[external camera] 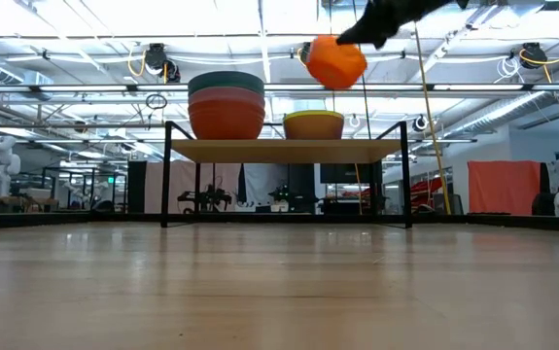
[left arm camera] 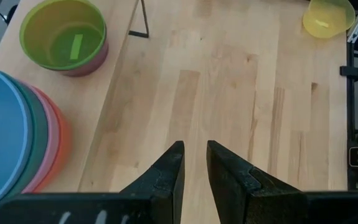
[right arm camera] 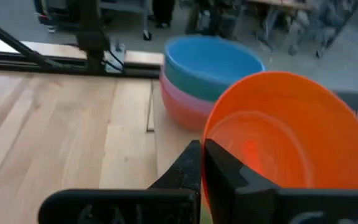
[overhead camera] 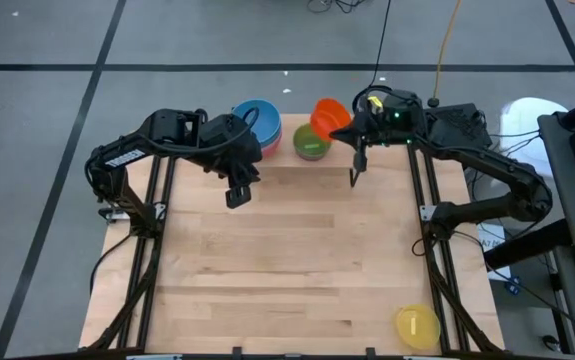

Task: Place and stack bowls onto a shelf
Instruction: Stack the orange bowl on top of the green bowl on the shelf

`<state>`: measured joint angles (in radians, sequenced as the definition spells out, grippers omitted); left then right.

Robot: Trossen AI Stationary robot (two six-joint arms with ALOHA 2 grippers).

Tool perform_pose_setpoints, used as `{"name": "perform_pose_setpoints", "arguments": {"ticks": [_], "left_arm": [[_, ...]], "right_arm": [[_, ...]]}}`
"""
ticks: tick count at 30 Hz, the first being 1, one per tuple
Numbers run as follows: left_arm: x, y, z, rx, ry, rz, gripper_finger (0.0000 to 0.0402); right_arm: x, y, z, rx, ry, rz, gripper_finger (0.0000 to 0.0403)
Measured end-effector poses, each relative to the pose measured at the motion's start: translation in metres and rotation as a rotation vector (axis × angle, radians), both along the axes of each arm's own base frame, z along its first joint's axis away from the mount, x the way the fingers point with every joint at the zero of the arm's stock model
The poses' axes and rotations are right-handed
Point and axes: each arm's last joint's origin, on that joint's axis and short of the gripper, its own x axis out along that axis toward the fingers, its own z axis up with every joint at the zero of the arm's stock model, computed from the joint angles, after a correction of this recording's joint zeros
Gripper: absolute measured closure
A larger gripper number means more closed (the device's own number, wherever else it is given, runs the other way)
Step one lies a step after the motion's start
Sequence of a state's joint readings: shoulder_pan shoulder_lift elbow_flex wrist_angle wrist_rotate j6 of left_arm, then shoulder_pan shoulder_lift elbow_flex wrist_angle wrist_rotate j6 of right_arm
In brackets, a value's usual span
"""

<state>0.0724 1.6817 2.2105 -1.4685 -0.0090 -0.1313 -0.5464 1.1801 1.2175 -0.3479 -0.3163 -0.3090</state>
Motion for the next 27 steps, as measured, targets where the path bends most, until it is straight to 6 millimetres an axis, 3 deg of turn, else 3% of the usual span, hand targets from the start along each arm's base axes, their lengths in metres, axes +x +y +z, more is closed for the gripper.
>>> {"name": "perform_pose_setpoints", "arguments": {"ticks": [4,13,27], "left_arm": [[0.000,0.000,0.000,-0.003,0.000,0.005,0.0330],[0.000,0.000,0.000,-0.015,0.001,0.019,0.0330],[-0.002,0.000,-0.001,-0.023,0.024,0.029,0.0330]], "right_arm": [[0.012,0.000,0.003,-0.022,0.007,0.035,0.0403],[0.040,-0.016,-0.028,0.014,0.115,0.050,0.0403],[0.061,-0.032,-0.064,0.038,0.235,0.066,0.0403]]}}
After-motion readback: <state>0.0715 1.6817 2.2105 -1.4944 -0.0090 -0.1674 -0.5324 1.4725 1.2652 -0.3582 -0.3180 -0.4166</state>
